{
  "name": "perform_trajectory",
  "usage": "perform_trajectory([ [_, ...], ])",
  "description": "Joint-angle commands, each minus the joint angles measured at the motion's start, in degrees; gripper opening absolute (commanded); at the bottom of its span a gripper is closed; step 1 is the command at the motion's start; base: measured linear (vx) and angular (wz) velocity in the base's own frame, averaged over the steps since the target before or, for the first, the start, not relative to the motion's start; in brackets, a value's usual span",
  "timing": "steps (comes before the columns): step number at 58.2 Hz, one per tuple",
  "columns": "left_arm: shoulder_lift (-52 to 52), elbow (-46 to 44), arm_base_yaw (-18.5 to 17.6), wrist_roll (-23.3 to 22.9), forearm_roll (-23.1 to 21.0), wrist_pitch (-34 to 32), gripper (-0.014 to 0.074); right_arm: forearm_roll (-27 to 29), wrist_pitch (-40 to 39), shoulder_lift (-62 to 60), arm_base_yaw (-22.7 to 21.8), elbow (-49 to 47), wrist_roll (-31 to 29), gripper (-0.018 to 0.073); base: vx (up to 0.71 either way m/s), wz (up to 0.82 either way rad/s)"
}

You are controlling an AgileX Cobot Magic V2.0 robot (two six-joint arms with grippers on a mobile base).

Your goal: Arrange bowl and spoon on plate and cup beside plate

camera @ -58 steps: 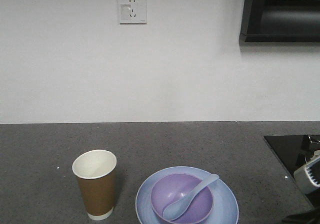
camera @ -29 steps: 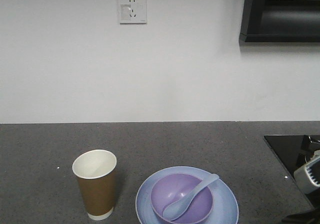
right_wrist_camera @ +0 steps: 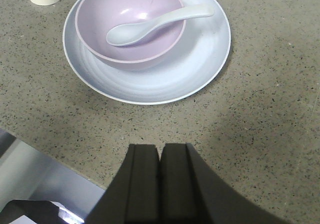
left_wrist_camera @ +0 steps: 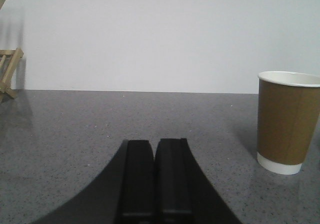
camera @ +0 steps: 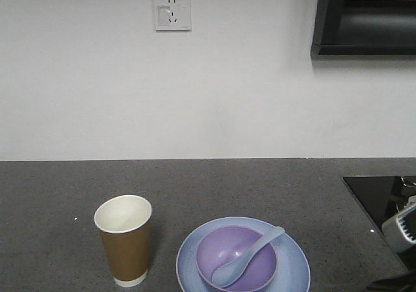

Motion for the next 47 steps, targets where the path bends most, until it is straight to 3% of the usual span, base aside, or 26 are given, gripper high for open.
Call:
perform_trajectory([
  [1,-0.8,1.5,-0.3,-0.4,-0.6,-5.2,-0.0006,0.4,-3.4,-0.6,0.0,-1.6,-0.4,-0.0012,0.00,0.00],
  [33,-0.8,1.5,-0.3,-0.4,-0.6,-5.2,-0.0006,-1.0,-4.3,-1.1,-0.4,-1.6,-1.3,-0.0012,0.00,0.00],
  [37,-0.8,1.5,-0.3,-0.4,-0.6,-5.2,-0.0006,-1.1,-7.3,-3.7,-3.0,0.0,-1.7,-0.0012,0.00,0.00],
  [47,-0.8,1.5,-0.3,-0.4,-0.6,-5.2,-0.0006,-2.2,-25.0,-16.2,-14.1,13.2,-1.7,-0.0012,0.00,0.00],
])
